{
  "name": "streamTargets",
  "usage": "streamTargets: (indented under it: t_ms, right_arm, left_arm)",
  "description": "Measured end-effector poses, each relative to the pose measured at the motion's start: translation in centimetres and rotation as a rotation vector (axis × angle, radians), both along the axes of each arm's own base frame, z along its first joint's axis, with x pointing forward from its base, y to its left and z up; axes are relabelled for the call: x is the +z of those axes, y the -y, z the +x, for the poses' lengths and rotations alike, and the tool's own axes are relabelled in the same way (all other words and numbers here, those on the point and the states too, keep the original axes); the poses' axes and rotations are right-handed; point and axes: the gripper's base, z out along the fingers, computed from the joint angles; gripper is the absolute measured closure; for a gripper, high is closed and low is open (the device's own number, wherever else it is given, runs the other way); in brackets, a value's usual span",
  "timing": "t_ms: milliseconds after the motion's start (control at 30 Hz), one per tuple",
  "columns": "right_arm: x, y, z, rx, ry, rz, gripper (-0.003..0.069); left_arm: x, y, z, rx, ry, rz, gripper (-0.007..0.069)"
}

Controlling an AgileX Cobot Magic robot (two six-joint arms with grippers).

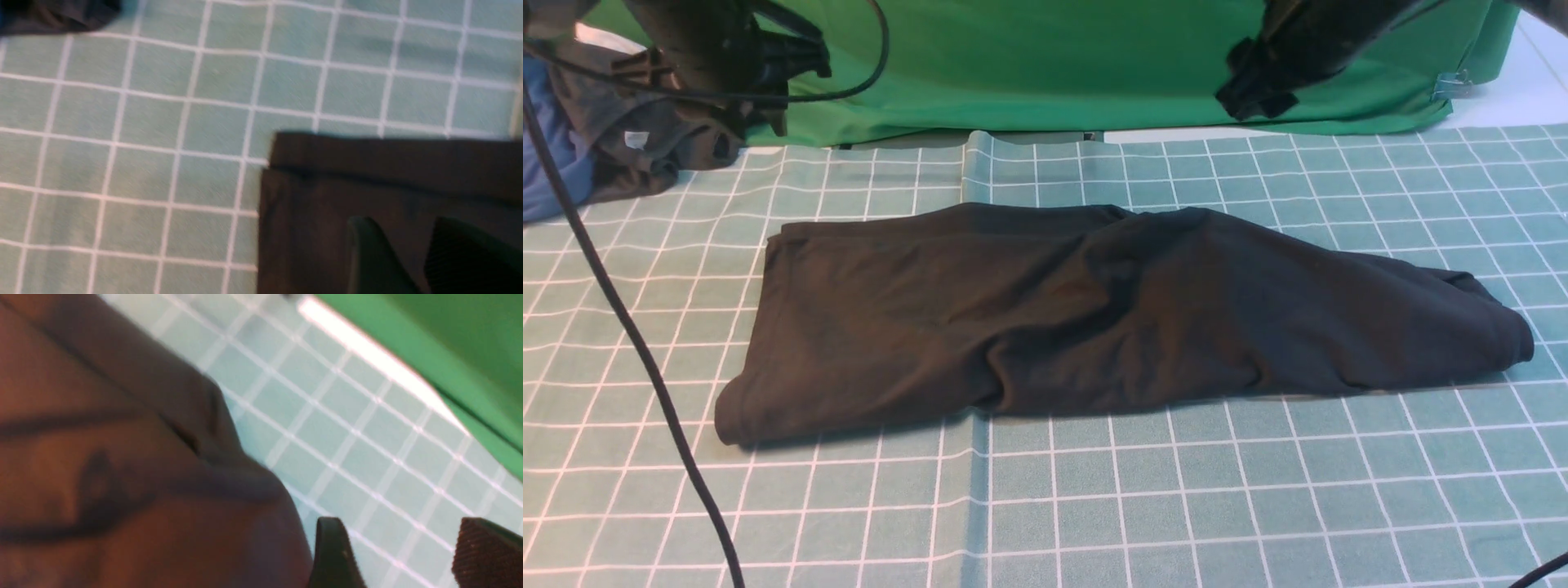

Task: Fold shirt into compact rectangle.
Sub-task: 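Pull the folded dark garment lengthwise by its ends to straighten it flat on the table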

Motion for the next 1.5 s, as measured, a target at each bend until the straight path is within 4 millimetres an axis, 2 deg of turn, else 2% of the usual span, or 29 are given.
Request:
streamTargets:
  t_ms: [33, 67, 133, 200, 267, 400, 467, 567, 667, 700, 767, 867, 900, 1100, 1200, 1267, 1300, 1367, 1500]
  right_arm:
    - [0.0, 0.1, 0.0, -0.004, -0.005, -0.007, 0.0288]
    - [-0.3, 1.2, -0.1, -0.048, -0.049, -0.05, 0.0325]
    - [-0.5, 3.2, -0.2, -0.114, -0.119, -0.084, 0.0445]
    - [-0.7, 6.0, 0.0, -0.188, -0.177, -0.081, 0.0557]
    - [-1.1, 9.1, 0.3, -0.262, -0.224, -0.027, 0.0614]
    - [-3.2, 13.6, 0.1, -0.356, -0.347, 0.131, 0.0632]
    - [-4.0, 14.4, -0.1, -0.354, -0.379, 0.182, 0.0613]
    - [-5.8, 14.6, -0.3, -0.32, -0.384, 0.199, 0.0497]
    - [-6.7, 14.4, -0.2, -0.296, -0.378, 0.196, 0.0396]
    - [-7.2, 14.3, 0.0, -0.279, -0.374, 0.19, 0.0332]
    - [-8.3, 14.0, 0.3, -0.262, -0.379, 0.182, 0.0291]
    - [-9.5, 13.9, 0.7, -0.258, -0.39, 0.178, 0.0284]
    - [-10.7, 13.7, 1.1, -0.258, -0.404, 0.174, 0.0291]
    - [-13.2, 13.7, 1.8, -0.269, -0.421, 0.171, 0.0333]
    - [-13.5, 13.7, 1.9, -0.271, -0.421, 0.171, 0.0392]
    - [-13.6, 13.7, 1.9, -0.272, -0.419, 0.171, 0.048]
    - [-13.6, 13.7, 1.9, -0.272, -0.419, 0.171, 0.0548]
    - [-13.5, 13.7, 1.9, -0.272, -0.418, 0.171, 0.0607]
    - [-12.4, 14.0, 1.8, -0.264, -0.382, 0.138, 0.063]
  left_arm:
    - [0.0, 0.3, -0.1, -0.015, -0.009, 0.002, 0.0473]
    - [0.2, 1.5, -0.6, -0.068, -0.03, 0.003, 0.0545]
    - [0.1, 3.9, -1.3, -0.149, -0.054, 0.007, 0.0595]
    - [0.0, 5.8, -2.1, -0.204, -0.066, 0.007, 0.0613]
    - [-0.8, 8.3, -3.4, -0.268, -0.088, 0.004, 0.0621]
    - [-3.1, 11.6, -5.4, -0.359, -0.131, 0.011, 0.0622]
    - [-4.5, 12.3, -6.0, -0.381, -0.157, 0.017, 0.0622]
    - [-7.0, 12.7, -6.8, -0.391, -0.178, 0.01, 0.0621]
    - [-8.3, 12.4, -7.2, -0.389, -0.192, 0.011, 0.062]
    - [-9.1, 12.1, -7.4, -0.379, -0.205, 0.006, 0.062]
    - [-9.6, 11.8, -7.5, -0.376, -0.212, 0.013, 0.0619]
    - [-9.8, 11.5, -7.5, -0.368, -0.214, 0.013, 0.0619]
    - [-9.8, 11.3, -7.4, -0.364, -0.213, 0.012, 0.0617]
    - [-9.7, 11.2, -7.3, -0.363, -0.203, 0.014, 0.0617]
    - [-9.7, 11.2, -7.2, -0.363, -0.191, 0.012, 0.0617]
    - [-9.7, 11.3, -7.1, -0.363, -0.181, 0.011, 0.0617]
    - [-9.7, 11.3, -7.1, -0.363, -0.179, 0.01, 0.0617]
    - [-9.7, 11.3, -7.1, -0.363, -0.176, 0.01, 0.0617]
    - [-9.7, 11.3, -7.1, -0.363, -0.176, 0.009, 0.0617]
